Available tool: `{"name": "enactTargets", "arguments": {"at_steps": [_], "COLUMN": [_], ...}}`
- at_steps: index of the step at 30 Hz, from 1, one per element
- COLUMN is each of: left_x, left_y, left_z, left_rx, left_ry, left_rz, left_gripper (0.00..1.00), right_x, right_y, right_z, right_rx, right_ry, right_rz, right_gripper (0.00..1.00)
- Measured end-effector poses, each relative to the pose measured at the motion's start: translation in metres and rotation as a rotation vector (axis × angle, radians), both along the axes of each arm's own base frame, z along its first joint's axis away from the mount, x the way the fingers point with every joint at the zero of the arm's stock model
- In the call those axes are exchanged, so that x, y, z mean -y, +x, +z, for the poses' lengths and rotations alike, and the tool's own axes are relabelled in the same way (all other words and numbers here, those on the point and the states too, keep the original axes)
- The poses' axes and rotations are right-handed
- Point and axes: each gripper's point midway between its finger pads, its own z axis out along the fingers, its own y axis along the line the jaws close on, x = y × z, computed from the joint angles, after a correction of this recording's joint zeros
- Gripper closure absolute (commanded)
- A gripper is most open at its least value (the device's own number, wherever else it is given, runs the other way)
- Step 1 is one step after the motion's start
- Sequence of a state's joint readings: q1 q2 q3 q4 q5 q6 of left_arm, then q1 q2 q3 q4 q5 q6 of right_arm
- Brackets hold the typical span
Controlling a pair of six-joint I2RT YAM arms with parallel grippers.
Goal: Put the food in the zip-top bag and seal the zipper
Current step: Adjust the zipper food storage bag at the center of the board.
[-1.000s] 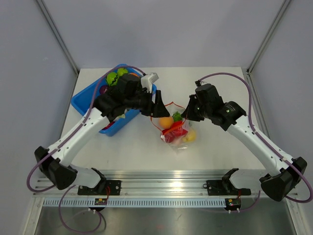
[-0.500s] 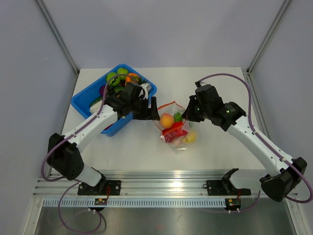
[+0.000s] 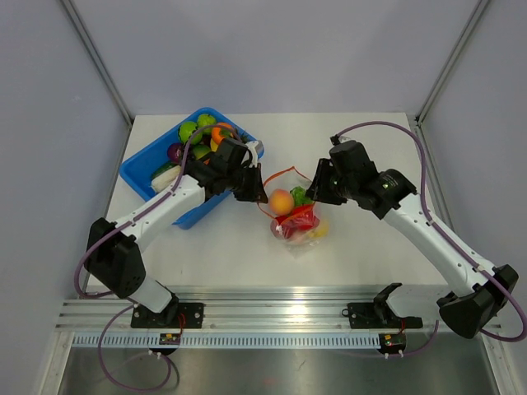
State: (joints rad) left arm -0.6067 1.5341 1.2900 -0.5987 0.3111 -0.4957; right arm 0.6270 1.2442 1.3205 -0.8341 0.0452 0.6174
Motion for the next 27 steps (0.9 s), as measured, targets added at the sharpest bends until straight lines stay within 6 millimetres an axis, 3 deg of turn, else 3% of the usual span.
{"name": "enactTargets", "arguments": {"at_steps": [5, 8, 9, 11, 16, 23, 27], "left_x": [0.0, 0.002, 0.002, 0.003, 0.012, 0.044, 0.059], "left_y": [-0.002, -0.003, -0.004, -0.006, -0.013, -0.029, -0.032], "left_z": [0.005, 0.007, 0.008, 0.008, 0.017, 0.045, 0.042], "left_rx": [0.004, 0.002, 0.002, 0.001, 0.008, 0.045, 0.036], "left_ry": [-0.012, -0.021, -0.023, -0.025, -0.03, -0.061, -0.054], "left_rz": [-0.002, -0.004, -0.006, -0.013, -0.04, -0.128, -0.16], "left_gripper": [1.0, 1.0, 1.0, 1.0, 1.0, 1.0, 1.0], "right_x": [0.008, 0.01, 0.011, 0.01, 0.007, -0.015, -0.025], "right_y": [-0.004, -0.007, -0.007, -0.007, -0.007, 0.002, 0.006], "right_z": [-0.006, -0.006, -0.006, -0.006, -0.005, -0.018, -0.022], "right_rx": [-0.022, -0.028, -0.027, -0.029, -0.032, -0.062, -0.07], "right_ry": [-0.034, -0.042, -0.041, -0.037, -0.025, -0.004, 0.016], "right_rz": [-0.016, -0.02, -0.02, -0.022, -0.016, 0.016, 0.025], "right_gripper": [0.66, 0.81, 0.93, 1.0, 1.0, 1.0, 1.0]}}
